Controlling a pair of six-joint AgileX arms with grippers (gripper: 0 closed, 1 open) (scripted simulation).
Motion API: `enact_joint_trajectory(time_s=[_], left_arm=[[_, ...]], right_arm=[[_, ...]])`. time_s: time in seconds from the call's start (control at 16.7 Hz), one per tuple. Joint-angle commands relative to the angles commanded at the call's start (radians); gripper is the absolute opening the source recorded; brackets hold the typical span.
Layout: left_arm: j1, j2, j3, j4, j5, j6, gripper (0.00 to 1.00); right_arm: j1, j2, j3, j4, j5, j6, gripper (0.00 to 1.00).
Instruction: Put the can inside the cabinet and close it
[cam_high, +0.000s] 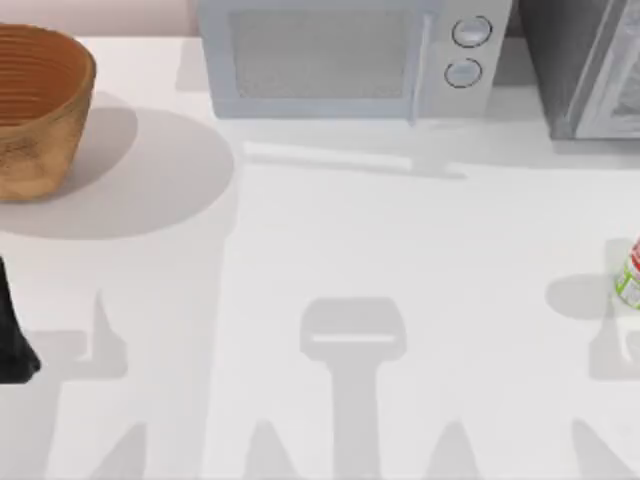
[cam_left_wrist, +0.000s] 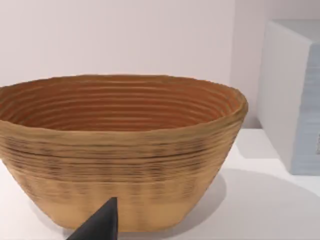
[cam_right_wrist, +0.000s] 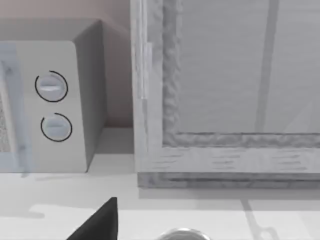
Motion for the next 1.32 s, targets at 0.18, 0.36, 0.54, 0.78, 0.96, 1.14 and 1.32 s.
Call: enact_joint_trajectory(time_s=[0.18,0.36,0.54,0.78,0.96,1.14,1.32], left_arm=[[0.000,0.000,0.000,0.000,0.000,0.000,1.00],[0.000,0.000,0.000,0.000,0.000,0.000,1.00],[0.000,0.000,0.000,0.000,0.000,0.000,1.00],[0.000,0.000,0.000,0.000,0.000,0.000,1.00],[0.000,0.000,0.000,0.000,0.000,0.000,1.00],[0.000,0.000,0.000,0.000,0.000,0.000,1.00],[0.000,0.000,0.000,0.000,0.000,0.000,1.00]], right_arm=[[0.002,0.010,0.000,0.010,0.000,0.001,1.00],[0.014,0.104,0.003,0.101,0.002,0.006,1.00],[0.028,0.293,0.006,0.271,0.012,0.014,1.00],[0.044,0.656,0.008,0.574,0.040,0.024,1.00],[0.055,0.970,0.009,0.828,0.065,0.030,1.00],[0.067,1.285,0.011,1.082,0.089,0.036,1.00],[0.080,1.569,0.014,1.312,0.108,0.040,1.00]])
